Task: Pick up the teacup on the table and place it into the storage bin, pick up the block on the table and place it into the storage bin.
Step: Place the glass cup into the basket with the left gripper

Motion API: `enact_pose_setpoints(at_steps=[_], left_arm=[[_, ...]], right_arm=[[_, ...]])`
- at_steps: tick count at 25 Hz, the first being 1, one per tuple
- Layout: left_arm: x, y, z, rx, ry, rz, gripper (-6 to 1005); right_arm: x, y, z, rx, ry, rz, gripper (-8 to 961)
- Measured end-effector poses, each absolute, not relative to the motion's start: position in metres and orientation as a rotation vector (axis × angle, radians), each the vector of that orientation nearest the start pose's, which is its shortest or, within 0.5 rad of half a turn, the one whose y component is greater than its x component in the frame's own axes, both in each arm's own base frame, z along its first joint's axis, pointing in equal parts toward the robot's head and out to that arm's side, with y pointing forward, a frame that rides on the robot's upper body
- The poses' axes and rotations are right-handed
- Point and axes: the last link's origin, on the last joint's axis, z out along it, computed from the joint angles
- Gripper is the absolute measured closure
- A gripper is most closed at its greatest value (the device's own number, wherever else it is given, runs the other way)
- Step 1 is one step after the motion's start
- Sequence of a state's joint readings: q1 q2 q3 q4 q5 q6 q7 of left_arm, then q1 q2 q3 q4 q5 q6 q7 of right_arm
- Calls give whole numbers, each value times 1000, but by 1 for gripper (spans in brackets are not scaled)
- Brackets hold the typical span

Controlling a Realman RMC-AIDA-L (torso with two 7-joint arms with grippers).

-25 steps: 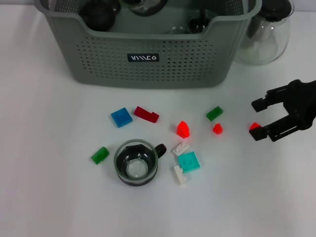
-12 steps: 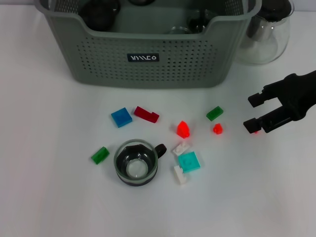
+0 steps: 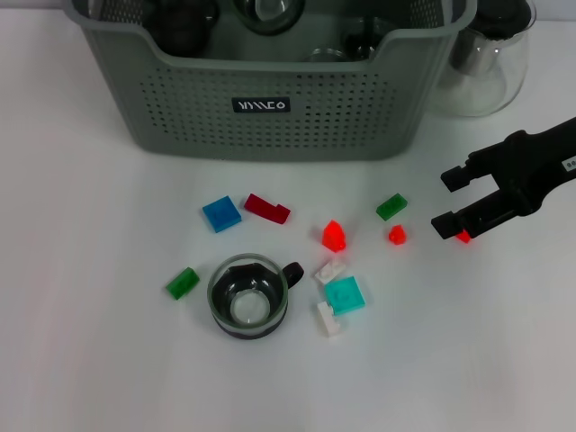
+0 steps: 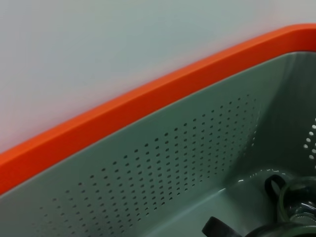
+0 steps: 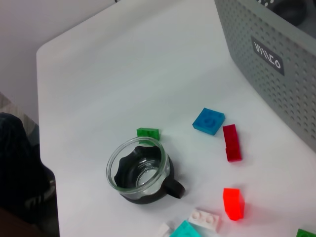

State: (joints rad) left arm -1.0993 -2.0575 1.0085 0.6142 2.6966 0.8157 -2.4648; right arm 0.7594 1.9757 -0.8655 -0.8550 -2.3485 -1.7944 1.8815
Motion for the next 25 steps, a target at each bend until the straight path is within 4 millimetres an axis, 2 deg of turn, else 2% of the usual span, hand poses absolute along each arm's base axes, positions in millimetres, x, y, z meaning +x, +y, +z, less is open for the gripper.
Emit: enact_pose_setpoints(at_steps=[8,25], left_arm=[[-126,495,-30,-2284,-743,61,947],[-130,489,-48,-2290,-712,79,947]], right_arm=[[208,362,32,-3072,770,-14,25],[212,363,28,-3060,769,-22,25]])
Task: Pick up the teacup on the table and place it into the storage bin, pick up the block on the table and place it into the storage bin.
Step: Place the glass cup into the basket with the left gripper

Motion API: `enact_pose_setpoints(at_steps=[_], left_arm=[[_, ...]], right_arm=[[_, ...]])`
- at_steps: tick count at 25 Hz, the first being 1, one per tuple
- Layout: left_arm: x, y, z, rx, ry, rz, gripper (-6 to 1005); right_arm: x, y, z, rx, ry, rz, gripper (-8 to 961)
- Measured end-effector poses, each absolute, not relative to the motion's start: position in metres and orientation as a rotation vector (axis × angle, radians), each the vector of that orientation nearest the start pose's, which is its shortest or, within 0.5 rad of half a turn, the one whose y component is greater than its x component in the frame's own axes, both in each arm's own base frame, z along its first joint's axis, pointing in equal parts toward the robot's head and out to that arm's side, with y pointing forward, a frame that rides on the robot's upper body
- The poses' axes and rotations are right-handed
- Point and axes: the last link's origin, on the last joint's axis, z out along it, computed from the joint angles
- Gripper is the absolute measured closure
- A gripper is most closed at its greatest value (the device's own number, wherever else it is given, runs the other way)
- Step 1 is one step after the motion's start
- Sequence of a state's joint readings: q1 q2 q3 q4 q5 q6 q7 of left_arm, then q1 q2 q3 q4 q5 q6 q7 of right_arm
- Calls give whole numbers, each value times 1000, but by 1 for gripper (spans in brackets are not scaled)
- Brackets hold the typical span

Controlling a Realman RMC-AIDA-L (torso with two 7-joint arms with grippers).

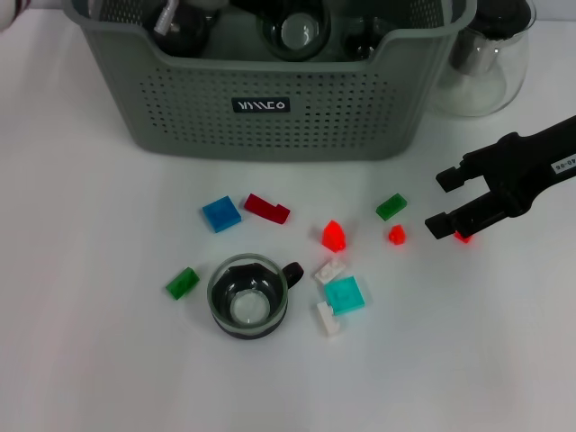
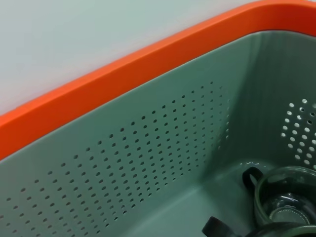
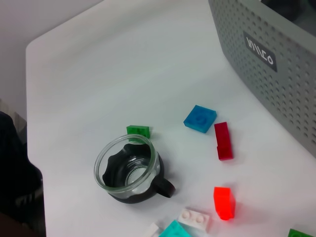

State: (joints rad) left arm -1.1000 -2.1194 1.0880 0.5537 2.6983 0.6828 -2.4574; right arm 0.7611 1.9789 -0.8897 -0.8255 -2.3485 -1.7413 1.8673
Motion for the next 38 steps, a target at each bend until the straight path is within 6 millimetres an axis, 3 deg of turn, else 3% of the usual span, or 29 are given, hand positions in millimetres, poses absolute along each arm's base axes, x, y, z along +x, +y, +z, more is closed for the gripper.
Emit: enact_pose_setpoints(at_steps=[38], left_arm=[[-135,483,-59,-2299,-711,99,936]], right_arm=[[213,364,23,-3064,764,-38,26]])
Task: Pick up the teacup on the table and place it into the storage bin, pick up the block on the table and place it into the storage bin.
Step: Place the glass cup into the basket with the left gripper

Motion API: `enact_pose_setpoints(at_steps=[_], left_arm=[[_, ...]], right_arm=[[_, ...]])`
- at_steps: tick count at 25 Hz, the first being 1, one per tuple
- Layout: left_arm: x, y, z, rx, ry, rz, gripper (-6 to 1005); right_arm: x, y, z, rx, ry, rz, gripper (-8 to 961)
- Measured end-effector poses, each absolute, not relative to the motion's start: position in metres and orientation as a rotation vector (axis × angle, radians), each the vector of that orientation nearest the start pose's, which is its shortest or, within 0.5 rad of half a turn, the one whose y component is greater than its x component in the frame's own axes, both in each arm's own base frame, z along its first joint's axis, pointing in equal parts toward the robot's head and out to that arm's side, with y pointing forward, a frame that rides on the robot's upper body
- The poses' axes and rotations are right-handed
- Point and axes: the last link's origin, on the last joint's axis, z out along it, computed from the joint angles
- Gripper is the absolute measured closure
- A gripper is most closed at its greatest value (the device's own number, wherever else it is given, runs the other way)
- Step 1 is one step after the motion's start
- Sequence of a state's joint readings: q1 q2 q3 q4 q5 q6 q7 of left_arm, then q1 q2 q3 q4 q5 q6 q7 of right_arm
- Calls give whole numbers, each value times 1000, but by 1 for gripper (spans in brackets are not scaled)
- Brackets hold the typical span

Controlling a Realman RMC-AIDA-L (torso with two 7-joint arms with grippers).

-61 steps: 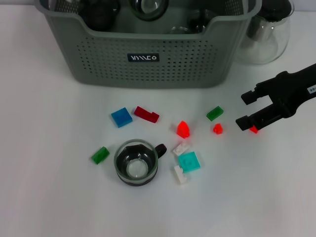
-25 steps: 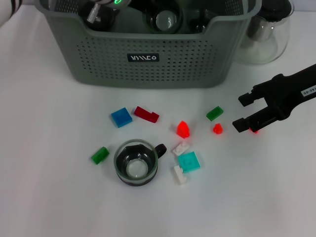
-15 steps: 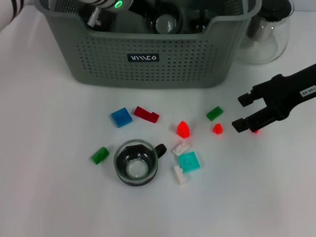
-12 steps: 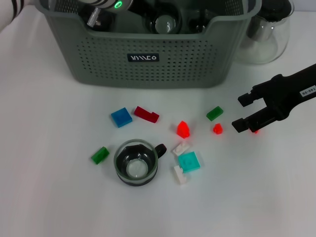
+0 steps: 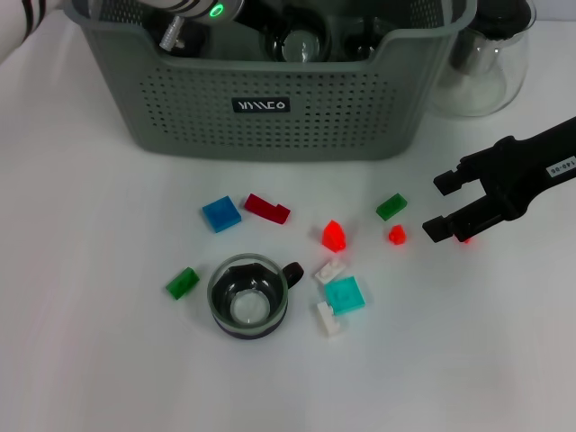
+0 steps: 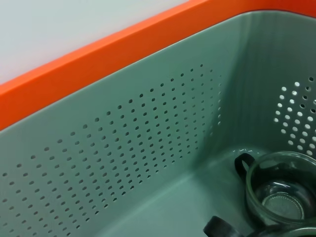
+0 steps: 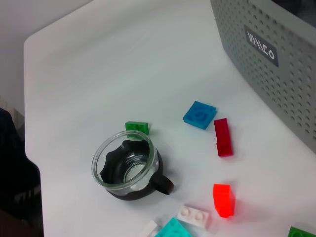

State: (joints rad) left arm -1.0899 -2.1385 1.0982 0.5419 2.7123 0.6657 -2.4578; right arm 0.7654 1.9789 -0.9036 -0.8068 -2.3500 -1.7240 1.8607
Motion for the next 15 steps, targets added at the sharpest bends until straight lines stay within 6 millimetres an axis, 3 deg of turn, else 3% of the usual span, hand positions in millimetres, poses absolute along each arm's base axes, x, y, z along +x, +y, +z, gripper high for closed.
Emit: enact_pose_setpoints(at_steps=[8,11,15], left_arm=[[-135,483,-58,-2295,-715,87,876],[-134,484,-56,-2292,-713,82,673],[-134,485,-51,-2283,-707,67,539]], right_arm=[[213,364,23,-3064,764,-38,25],[213,364,23,-3064,763,-39,25],[213,364,23,-3064,762,-40,25]])
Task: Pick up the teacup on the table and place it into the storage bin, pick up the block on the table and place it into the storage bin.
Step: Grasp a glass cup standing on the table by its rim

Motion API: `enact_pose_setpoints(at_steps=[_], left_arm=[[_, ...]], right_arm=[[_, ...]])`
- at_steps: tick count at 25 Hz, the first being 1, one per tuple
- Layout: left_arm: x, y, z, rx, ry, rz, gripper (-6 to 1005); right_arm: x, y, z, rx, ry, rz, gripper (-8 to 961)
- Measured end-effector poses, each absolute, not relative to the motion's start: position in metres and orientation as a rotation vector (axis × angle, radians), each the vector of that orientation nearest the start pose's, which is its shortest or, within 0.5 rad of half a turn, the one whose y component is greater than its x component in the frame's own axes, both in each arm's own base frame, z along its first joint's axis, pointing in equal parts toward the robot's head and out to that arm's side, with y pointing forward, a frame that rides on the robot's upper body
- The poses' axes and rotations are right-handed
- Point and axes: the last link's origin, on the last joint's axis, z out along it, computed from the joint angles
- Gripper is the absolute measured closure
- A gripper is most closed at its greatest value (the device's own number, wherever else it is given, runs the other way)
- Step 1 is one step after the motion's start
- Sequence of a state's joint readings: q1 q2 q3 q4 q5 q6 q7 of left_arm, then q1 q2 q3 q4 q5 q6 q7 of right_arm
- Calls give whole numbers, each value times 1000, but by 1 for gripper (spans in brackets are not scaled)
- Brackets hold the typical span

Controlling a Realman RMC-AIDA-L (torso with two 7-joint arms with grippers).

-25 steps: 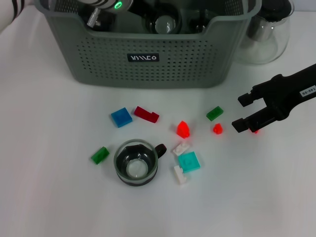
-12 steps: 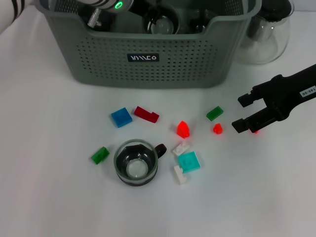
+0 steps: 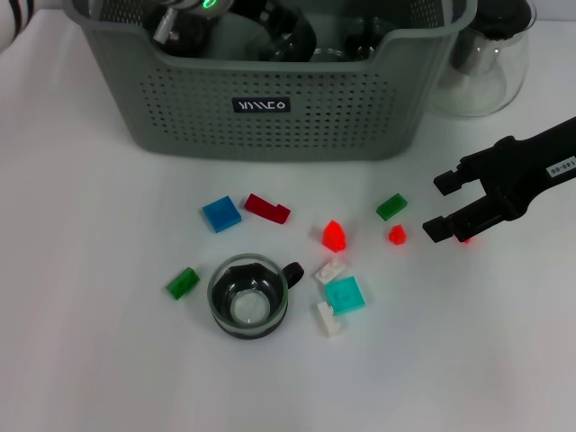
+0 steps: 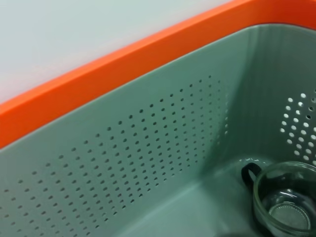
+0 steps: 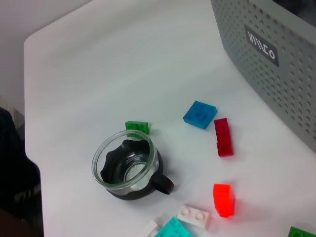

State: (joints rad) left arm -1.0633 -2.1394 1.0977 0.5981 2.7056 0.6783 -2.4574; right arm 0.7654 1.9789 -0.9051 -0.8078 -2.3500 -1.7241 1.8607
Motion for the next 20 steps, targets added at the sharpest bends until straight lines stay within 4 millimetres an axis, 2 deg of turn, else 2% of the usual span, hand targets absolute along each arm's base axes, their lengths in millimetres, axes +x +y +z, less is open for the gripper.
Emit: enact_pose_setpoints(at_steps=[1,7,12,16,20], left_arm=[[-133,485,-49,-2282,-703,62,506],[-122,483,-30,-2286,-689,25,496],[-103,478,-2,-2276,-668,-43,488],[-90,470,24,-2271,-661,-88,359],[-78,450,56,-2290,-672,-174,265]], right_arm=[[213,364,23,-3064,762,-40,25],[213,364,24,-3063,760,-41,25],[213,365,26,-3060,751,-45,25],[213,365,28,-3063,745,-49,26],[213,365,28,-3065,738,-49,26]])
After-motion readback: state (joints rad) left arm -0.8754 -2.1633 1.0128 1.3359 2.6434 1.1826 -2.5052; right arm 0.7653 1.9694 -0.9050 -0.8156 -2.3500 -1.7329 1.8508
